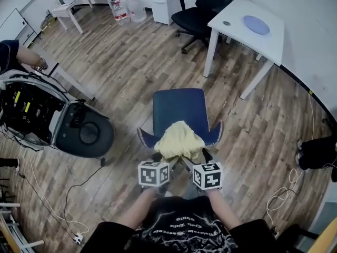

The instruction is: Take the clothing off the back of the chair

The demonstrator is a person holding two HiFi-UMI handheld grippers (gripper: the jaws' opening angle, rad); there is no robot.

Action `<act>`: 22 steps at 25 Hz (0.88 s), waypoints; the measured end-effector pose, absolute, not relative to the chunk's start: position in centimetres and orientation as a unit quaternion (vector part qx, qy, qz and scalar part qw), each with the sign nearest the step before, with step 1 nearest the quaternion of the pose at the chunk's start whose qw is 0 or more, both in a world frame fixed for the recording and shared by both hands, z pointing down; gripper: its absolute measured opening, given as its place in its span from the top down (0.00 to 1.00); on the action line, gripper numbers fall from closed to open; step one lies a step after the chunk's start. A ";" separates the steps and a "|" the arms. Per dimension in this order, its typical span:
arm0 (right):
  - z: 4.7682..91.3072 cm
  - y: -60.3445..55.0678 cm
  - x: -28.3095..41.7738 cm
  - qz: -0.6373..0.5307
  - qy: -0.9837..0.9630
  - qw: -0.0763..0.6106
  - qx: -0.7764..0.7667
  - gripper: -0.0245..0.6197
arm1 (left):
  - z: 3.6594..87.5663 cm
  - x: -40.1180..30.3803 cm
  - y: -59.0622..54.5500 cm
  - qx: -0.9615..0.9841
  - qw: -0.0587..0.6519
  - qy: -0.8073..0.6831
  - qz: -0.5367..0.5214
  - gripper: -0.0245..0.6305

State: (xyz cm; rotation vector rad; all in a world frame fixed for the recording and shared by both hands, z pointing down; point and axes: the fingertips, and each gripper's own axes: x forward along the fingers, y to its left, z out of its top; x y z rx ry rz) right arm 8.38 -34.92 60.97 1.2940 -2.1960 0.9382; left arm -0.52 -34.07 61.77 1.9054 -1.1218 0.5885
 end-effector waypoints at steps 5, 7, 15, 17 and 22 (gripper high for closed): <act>61.5 -35.8 8.1 0.351 -0.785 0.218 0.461 0.36 | 62.4 -0.6 -34.9 0.750 0.419 -0.458 0.229 0.51; 61.6 -36.0 8.2 0.349 -0.783 0.221 0.465 0.37 | 62.6 -0.5 -35.2 0.749 0.419 -0.459 0.230 0.51; 61.3 -35.4 6.4 0.355 -0.792 0.228 0.441 0.64 | 62.5 0.3 -34.7 0.750 0.428 -0.452 0.226 0.68; 61.3 -35.2 6.1 0.353 -0.800 0.229 0.427 0.74 | 62.6 0.3 -34.6 0.752 0.422 -0.453 0.226 0.73; 61.1 -35.0 5.5 0.342 -0.811 0.240 0.410 0.82 | 62.6 0.5 -34.4 0.755 0.434 -0.440 0.220 0.83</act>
